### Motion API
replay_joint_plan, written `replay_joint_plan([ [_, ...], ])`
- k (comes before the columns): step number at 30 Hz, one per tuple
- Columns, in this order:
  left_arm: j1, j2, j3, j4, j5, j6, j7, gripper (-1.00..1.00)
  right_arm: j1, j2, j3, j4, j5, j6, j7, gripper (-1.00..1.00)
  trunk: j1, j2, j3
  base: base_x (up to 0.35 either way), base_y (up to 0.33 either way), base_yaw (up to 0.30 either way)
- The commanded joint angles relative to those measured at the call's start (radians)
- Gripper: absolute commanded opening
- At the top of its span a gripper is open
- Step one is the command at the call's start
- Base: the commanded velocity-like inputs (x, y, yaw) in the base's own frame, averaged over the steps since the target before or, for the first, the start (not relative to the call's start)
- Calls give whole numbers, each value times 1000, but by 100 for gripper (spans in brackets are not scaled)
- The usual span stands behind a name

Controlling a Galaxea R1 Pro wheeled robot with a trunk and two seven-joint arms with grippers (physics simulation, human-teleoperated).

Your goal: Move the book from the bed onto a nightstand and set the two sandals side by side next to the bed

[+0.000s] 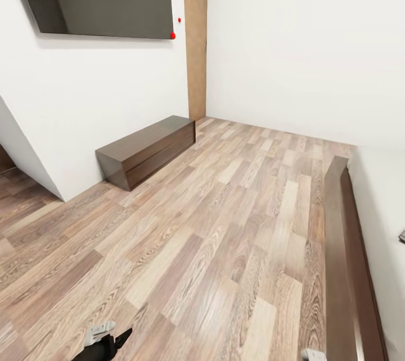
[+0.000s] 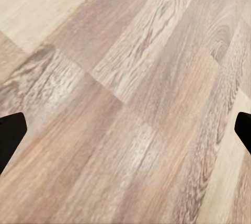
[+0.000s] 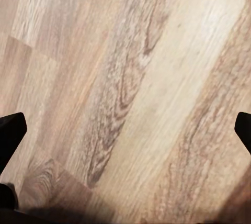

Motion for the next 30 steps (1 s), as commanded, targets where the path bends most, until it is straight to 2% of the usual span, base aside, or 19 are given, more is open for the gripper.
replay_joint_plan([
  [1, -1, 0, -3, 2, 7, -2, -4, 100, -1, 0, 3, 2, -7, -2, 4, 100, 0, 0, -1, 26, 0, 0],
  [15, -1, 0, -3, 3, 7, -2, -4, 100, -1, 0, 3, 1, -6, -2, 4, 100, 0, 0, 0, 3, 0, 0],
  [30, -1, 0, -3, 3, 7, -2, -4, 100, -1, -1, 3, 0, -6, -2, 4, 100, 0, 0, 21, 0, 0, 0],
])
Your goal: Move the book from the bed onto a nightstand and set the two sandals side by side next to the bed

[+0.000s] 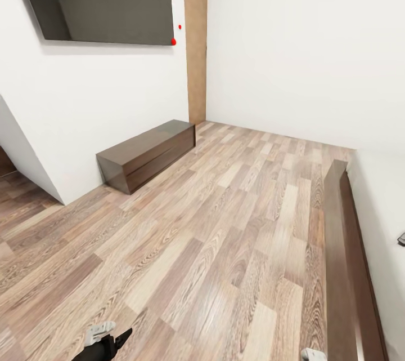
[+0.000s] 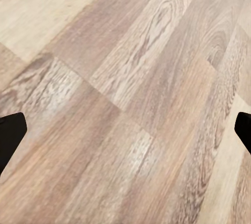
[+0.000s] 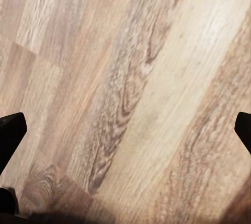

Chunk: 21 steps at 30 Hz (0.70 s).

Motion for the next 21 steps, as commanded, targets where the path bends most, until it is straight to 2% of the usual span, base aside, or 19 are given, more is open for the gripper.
replay_joint_plan([
  [1, -1, 0, -3, 2, 7, -2, -4, 100, -1, 0, 3, 2, -7, -2, 4, 100, 0, 0, 1, 0, 0, 0],
  [21, -1, 0, -4, 2, 7, -2, -4, 100, -1, 0, 3, 1, -7, -2, 4, 100, 0, 0, 32, 0, 0, 0],
])
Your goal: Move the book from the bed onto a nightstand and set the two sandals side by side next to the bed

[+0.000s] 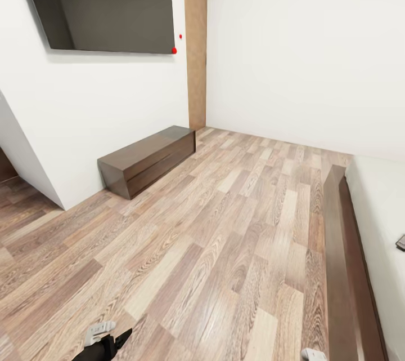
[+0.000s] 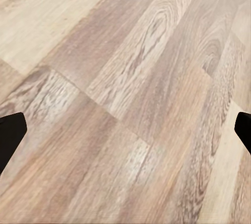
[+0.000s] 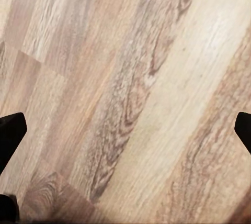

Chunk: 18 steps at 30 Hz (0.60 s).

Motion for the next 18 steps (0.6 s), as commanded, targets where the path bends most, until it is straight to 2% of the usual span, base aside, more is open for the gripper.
replay_joint_plan([
  [1, -1, 0, -3, 2, 7, -2, -4, 100, -1, 0, 3, 2, -7, -2, 4, 100, 0, 0, 0, 0, 0, 0],
  [18, -1, 0, -2, 2, 7, -2, -4, 100, -1, 0, 3, 3, -7, -2, 4, 100, 0, 0, 15, 0, 0, 0],
])
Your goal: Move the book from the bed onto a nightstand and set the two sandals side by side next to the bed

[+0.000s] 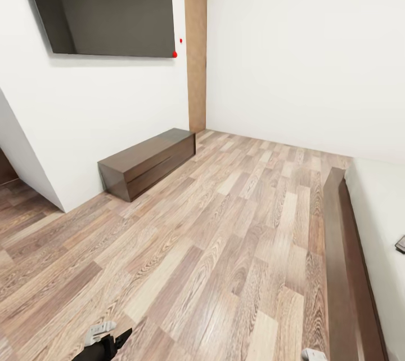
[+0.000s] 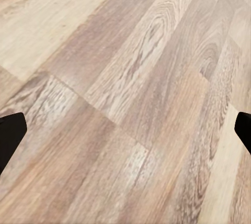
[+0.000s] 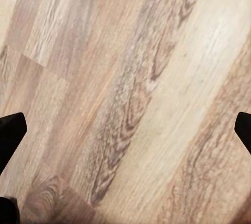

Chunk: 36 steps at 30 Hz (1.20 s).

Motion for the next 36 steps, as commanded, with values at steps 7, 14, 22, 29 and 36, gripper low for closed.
replay_joint_plan([
  [7, -1, 0, -3, 2, 7, -2, -4, 100, -1, 0, 3, 2, -6, -2, 4, 100, 0, 0, 0, 136, 0, 0],
  [14, -1, 0, -3, 1, 7, -1, -4, 100, -1, 0, 3, 2, -6, -2, 4, 100, 0, 0, 0, 316, 0, 0],
  [22, -1, 0, -3, 2, 7, -1, -4, 100, -1, 0, 3, 1, -4, -1, 4, 100, 0, 0, 0, 331, 0, 0],
  [29, -1, 0, -4, 2, 7, -1, -4, 100, -1, 2, 3, 1, 0, -2, 4, 100, 0, 0, 0, 332, 0, -70],
  [36, -1, 0, -3, 2, 7, -1, -4, 100, 0, 3, 3, 0, 1, -2, 4, 100, 0, 0, 0, 332, 0, -172],
])
